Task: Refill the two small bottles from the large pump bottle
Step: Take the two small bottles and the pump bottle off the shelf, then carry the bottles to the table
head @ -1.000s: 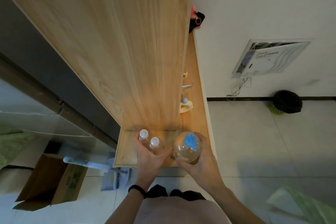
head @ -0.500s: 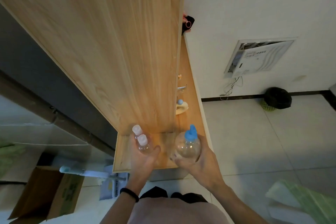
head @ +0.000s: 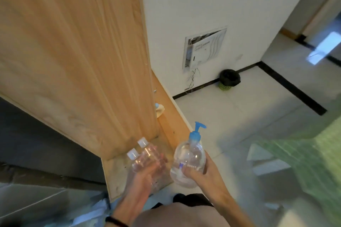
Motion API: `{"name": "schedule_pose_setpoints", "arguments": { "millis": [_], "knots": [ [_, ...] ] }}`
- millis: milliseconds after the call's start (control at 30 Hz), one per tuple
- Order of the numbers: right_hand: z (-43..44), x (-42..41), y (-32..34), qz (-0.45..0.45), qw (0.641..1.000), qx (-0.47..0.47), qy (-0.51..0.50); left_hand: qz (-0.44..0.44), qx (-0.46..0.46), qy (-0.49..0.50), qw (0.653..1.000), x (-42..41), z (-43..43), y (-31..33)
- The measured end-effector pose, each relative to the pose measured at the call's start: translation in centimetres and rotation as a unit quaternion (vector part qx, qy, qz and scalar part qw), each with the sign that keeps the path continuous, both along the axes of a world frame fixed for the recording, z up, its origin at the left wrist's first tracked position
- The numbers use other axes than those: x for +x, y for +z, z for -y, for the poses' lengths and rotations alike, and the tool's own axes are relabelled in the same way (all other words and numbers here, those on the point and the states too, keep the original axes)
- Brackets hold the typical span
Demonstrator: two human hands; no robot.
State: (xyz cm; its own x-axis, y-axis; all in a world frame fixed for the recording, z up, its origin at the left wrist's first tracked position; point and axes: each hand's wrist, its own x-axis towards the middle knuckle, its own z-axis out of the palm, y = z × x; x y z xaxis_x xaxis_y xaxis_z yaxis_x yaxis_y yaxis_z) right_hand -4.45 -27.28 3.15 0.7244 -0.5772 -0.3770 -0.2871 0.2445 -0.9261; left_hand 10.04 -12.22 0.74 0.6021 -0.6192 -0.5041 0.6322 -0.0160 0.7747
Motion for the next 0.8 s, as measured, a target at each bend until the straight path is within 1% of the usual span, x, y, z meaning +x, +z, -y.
{"name": "schedule_pose_setpoints", "arguments": {
  "millis": [100,200,300,500,667,800],
  "knots": [
    [-2.1,-1.5,0.4,-0.007,0.999,0.006,-0.052,-0.006,0.019,-0.084,0.996,0.0,-0.9,0.1],
    [-4.7,-3.1,0.4,-0.012,0.994,0.009,-0.107,0.004,0.032,-0.114,0.993,0.1,-2.3,-0.3],
    [-7.5,-4.9,0.3,-0.026,0.986,0.020,-0.162,-0.002,0.041,-0.186,0.982,-0.3,-3.9,-0.8],
    [-12.0,-9.6,0.1,-0.067,0.962,0.046,-0.259,-0.046,0.047,-0.267,0.961,-2.2,-5.3,-1.7],
    [-15.3,-14.6,-0.2,-0.092,0.930,0.060,-0.350,-0.041,0.050,-0.339,0.938,-5.2,-4.9,-2.5],
    [-18.1,-19.6,0.1,-0.110,0.883,0.063,-0.452,-0.040,0.058,-0.418,0.906,-9.2,-3.7,-2.8]
  ]
}}
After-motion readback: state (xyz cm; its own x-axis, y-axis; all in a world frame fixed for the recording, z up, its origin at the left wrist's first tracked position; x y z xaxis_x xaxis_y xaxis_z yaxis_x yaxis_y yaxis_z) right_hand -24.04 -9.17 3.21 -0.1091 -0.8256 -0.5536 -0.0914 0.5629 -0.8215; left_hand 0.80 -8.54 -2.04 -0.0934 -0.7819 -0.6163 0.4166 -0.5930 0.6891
